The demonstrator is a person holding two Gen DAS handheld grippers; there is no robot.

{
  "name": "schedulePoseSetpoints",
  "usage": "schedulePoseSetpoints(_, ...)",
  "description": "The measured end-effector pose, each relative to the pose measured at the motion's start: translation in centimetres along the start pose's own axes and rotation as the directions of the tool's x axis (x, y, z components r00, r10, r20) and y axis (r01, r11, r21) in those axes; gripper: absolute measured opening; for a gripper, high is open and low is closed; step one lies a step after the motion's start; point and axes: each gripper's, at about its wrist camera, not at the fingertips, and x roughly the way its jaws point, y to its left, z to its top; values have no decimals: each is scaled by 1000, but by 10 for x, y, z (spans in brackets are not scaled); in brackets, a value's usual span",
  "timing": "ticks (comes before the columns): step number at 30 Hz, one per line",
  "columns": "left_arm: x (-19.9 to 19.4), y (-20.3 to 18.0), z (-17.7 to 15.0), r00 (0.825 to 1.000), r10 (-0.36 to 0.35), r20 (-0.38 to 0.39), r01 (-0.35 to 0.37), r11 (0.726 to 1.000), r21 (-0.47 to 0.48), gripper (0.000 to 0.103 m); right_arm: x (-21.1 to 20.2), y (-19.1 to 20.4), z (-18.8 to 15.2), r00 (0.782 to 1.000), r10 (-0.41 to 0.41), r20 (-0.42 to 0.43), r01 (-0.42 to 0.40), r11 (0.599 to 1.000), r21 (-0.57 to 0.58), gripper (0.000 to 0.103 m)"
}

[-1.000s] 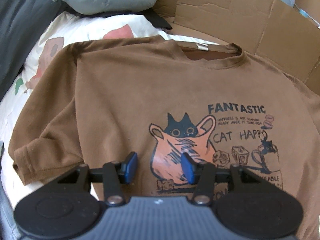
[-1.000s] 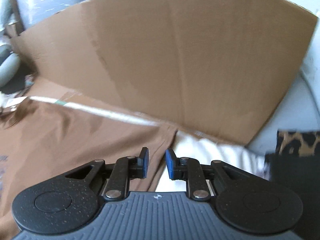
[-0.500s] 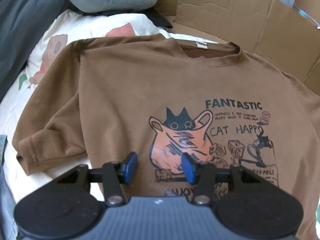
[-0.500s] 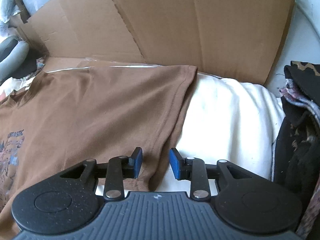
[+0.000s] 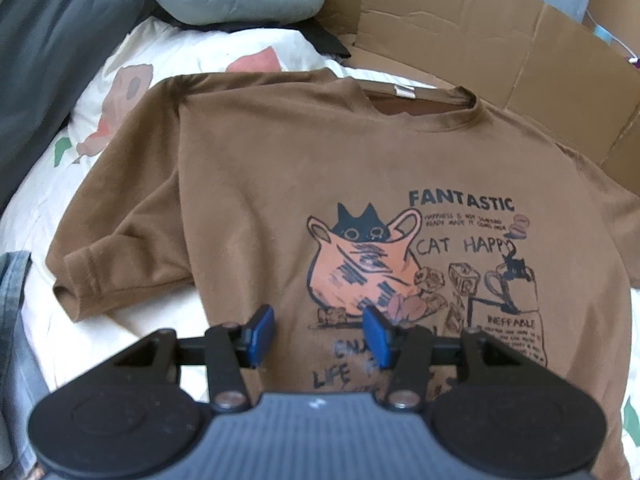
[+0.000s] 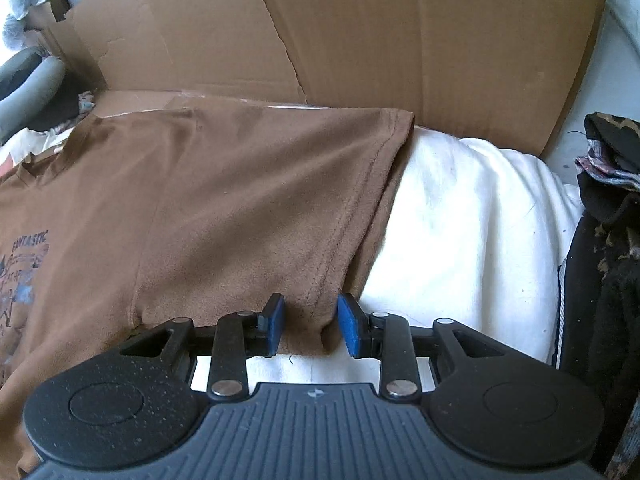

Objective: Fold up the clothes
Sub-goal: 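Pinch the T-shirt sleeve edge with the right tool while the left tool pinches the front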

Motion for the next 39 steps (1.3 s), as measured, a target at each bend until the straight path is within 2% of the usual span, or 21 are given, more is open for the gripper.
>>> schedulePoseSetpoints(2,-1,2,-1,1000,4,-3,-4,1000,-6,52,-3,1,-1,1000,-13,-5,13,1000,-22,0)
schedulePoseSetpoints(10,0,8,-10,1000,15,-24,-15,1000,-1,52,-12,-2,-9,998,-64,-17,63,995,-76,0)
schedulePoseSetpoints(16,7,16,-16,998,29,-59,-30,1000,-10,52,-13,-4,-19,989,-147,8,147,986,-78,0)
schedulePoseSetpoints(18,9,16,-19,997,21,-71,-22,1000,-15,52,-18,0,-20,988,-150,31,152,985,-84,0)
schedulePoseSetpoints(19,11,17,-20,997,14,-79,-15,1000,-17,49,-21,3,-20,988,-149,44,152,984,-88,0)
schedulePoseSetpoints(22,12,15,-25,995,-6,-96,4,1000,-20,16,-34,13,-18,987,-111,117,123,987,-102,0)
schedulePoseSetpoints(24,9,15,-27,996,4,-94,-5,1000,-9,8,-39,22,-16,985,-90,148,109,986,-125,1)
schedulePoseSetpoints(26,4,16,-29,996,2,-92,-3,1000,-8,5,-38,30,-14,988,-45,150,68,986,-150,2)
schedulePoseSetpoints(29,-1,16,-31,996,2,-92,-2,1000,-2,5,-25,36,-18,993,-21,112,40,984,-173,3)
schedulePoseSetpoints(34,-8,19,-28,996,-3,-91,3,1000,1,6,-8,28,-28,996,-79,41,85,981,-175,5)
schedulePoseSetpoints(37,-19,29,-26,997,-33,-65,32,999,-12,19,-10,26,-30,993,-113,30,117,974,-196,5)
schedulePoseSetpoints(38,-23,34,-25,998,-26,-50,26,1000,-17,29,-11,27,-29,992,-126,25,129,970,-204,5)
schedulePoseSetpoints(39,-28,41,-25,999,-9,-34,8,1000,-24,34,-11,28,-29,991,-133,21,134,969,-205,5)
